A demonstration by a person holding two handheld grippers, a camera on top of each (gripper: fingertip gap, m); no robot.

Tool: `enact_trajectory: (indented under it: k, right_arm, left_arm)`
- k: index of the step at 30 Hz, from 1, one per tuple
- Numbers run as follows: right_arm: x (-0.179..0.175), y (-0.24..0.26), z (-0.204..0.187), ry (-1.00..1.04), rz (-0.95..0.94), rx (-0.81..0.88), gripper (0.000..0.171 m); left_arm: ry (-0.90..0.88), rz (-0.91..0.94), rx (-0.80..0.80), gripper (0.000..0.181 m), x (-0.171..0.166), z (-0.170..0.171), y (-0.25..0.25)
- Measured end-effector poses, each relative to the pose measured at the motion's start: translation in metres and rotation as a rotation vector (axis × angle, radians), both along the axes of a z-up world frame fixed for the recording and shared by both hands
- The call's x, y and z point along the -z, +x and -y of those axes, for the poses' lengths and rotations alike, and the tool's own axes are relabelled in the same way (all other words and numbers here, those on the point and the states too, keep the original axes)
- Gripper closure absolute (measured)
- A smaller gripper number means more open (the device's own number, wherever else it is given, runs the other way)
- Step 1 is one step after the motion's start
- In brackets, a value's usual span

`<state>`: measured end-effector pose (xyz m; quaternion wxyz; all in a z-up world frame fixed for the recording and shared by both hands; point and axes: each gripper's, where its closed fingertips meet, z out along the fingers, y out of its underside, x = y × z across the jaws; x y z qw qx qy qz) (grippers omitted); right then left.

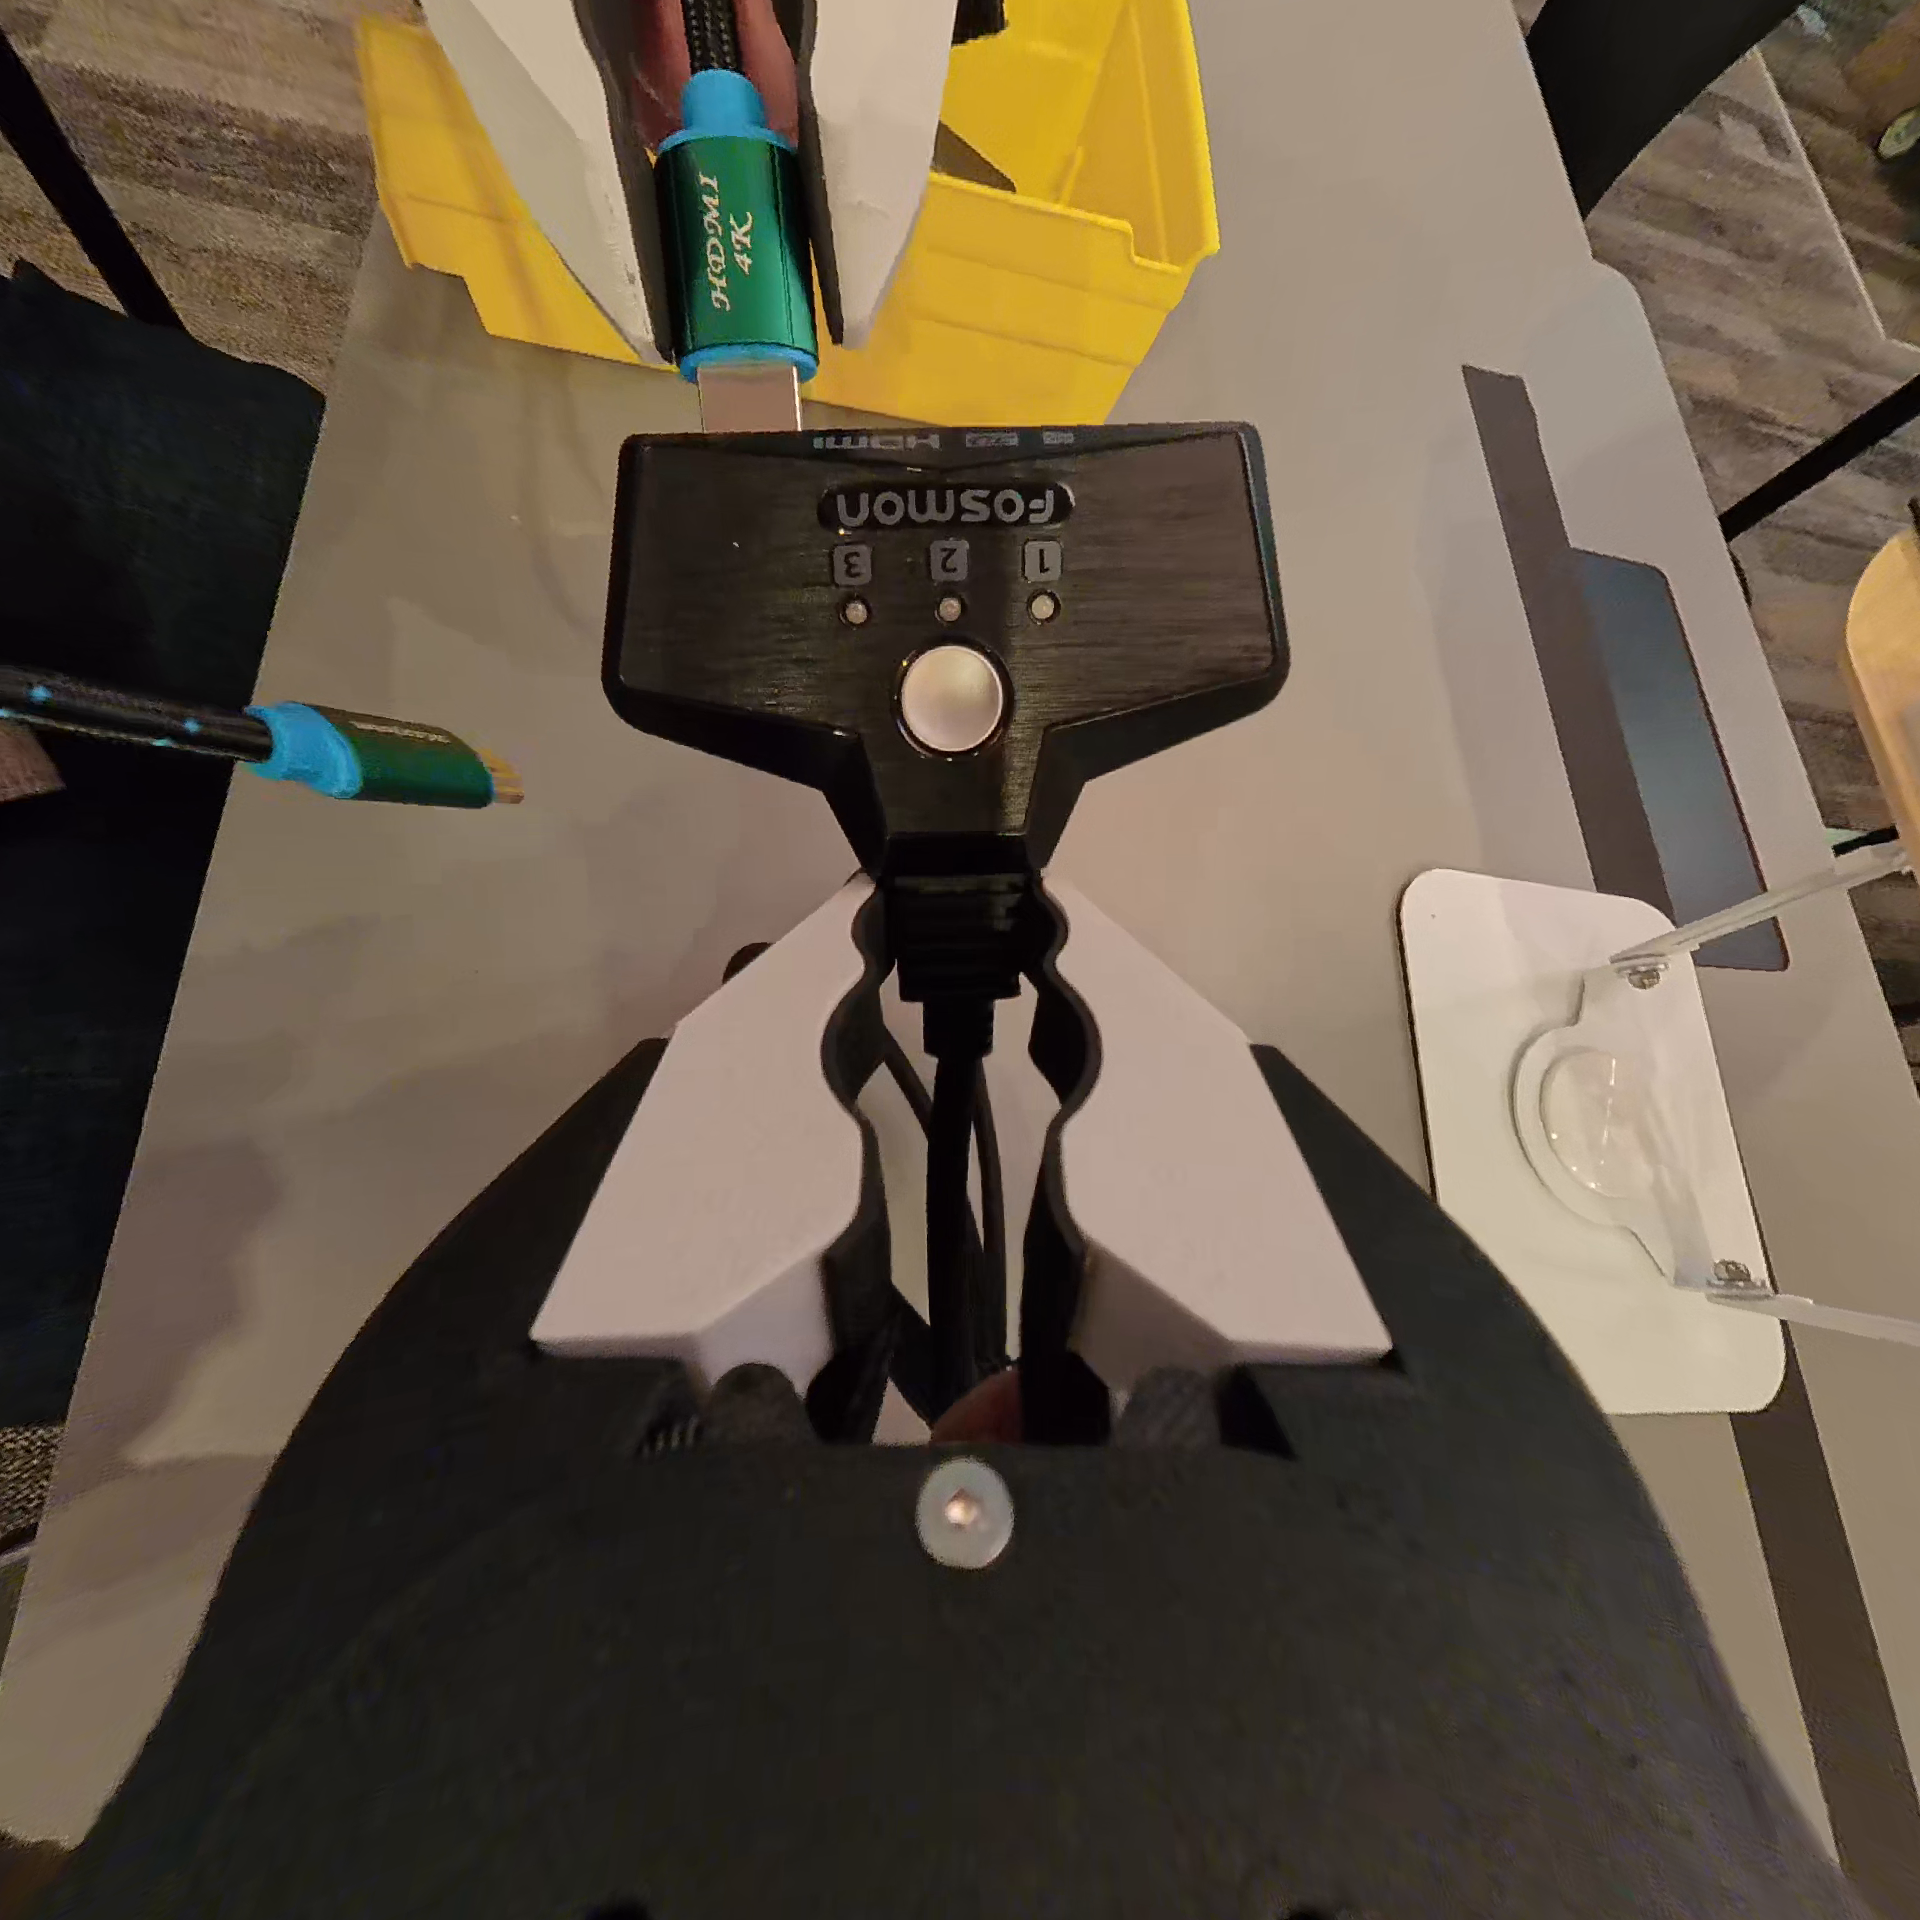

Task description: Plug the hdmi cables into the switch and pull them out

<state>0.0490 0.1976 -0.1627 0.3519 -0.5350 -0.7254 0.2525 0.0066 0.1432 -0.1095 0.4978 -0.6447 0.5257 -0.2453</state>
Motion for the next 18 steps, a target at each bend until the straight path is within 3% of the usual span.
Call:
enact_trajectory:
  k: [18]
  right_arm:
    - [-0.0056, -0.0013, 0.0017, 0.020, -0.034, -0.017, 0.151]
  left_arm:
    - [-0.014, -0.043, -0.021, 0.160, -0.0068, 0.0040, 0.0036]
